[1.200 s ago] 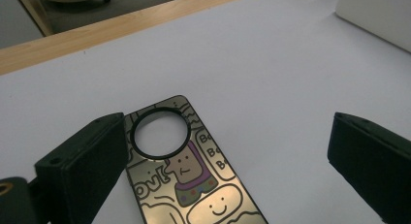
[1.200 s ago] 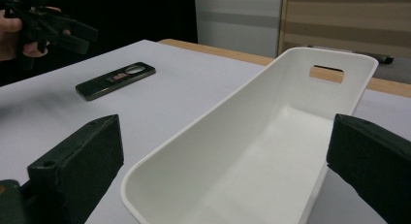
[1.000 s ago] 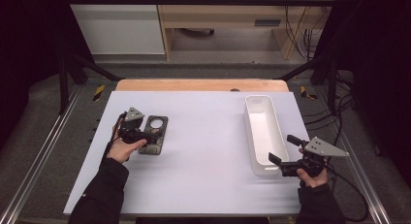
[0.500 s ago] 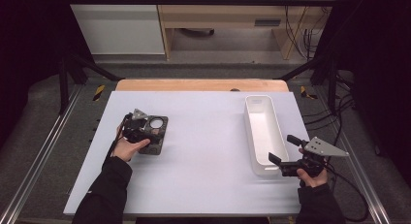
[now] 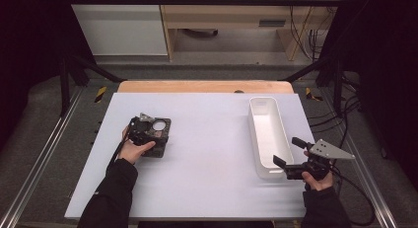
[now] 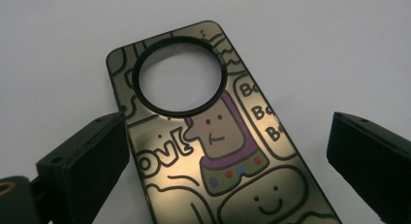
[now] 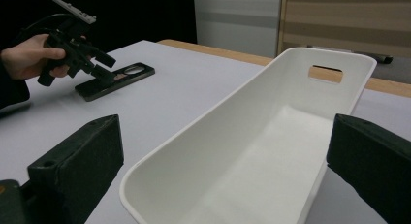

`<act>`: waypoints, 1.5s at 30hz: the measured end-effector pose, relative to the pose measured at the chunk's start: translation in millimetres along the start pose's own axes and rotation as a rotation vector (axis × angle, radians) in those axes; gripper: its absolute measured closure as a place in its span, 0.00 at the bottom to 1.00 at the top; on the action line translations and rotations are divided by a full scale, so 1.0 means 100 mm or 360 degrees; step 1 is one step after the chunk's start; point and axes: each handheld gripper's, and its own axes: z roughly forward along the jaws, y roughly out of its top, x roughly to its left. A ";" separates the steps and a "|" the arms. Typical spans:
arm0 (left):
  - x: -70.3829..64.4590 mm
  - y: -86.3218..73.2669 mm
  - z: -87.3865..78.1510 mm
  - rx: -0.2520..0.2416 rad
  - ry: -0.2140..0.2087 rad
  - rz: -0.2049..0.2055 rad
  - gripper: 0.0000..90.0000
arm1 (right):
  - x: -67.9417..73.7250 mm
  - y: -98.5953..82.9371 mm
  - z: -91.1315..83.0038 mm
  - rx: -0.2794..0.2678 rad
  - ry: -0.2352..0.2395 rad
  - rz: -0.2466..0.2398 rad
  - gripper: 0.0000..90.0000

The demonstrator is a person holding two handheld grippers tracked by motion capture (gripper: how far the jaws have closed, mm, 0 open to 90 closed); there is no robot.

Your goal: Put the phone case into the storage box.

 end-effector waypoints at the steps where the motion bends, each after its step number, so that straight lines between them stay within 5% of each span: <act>1: 0.01 -0.01 0.03 0.0016 0.0008 -0.0012 0.01 | 0.00 0.00 0.00 0.0000 0.0001 0.0000 0.00; 30: -0.05 -0.02 0.18 0.0129 0.0138 -0.0079 0.00 | 0.00 0.00 0.00 0.0000 -0.0006 0.0005 0.00; 45: -0.08 0.03 0.16 0.0200 0.0147 -0.0095 0.03 | 0.00 0.00 0.01 -0.0001 -0.0003 0.0006 0.00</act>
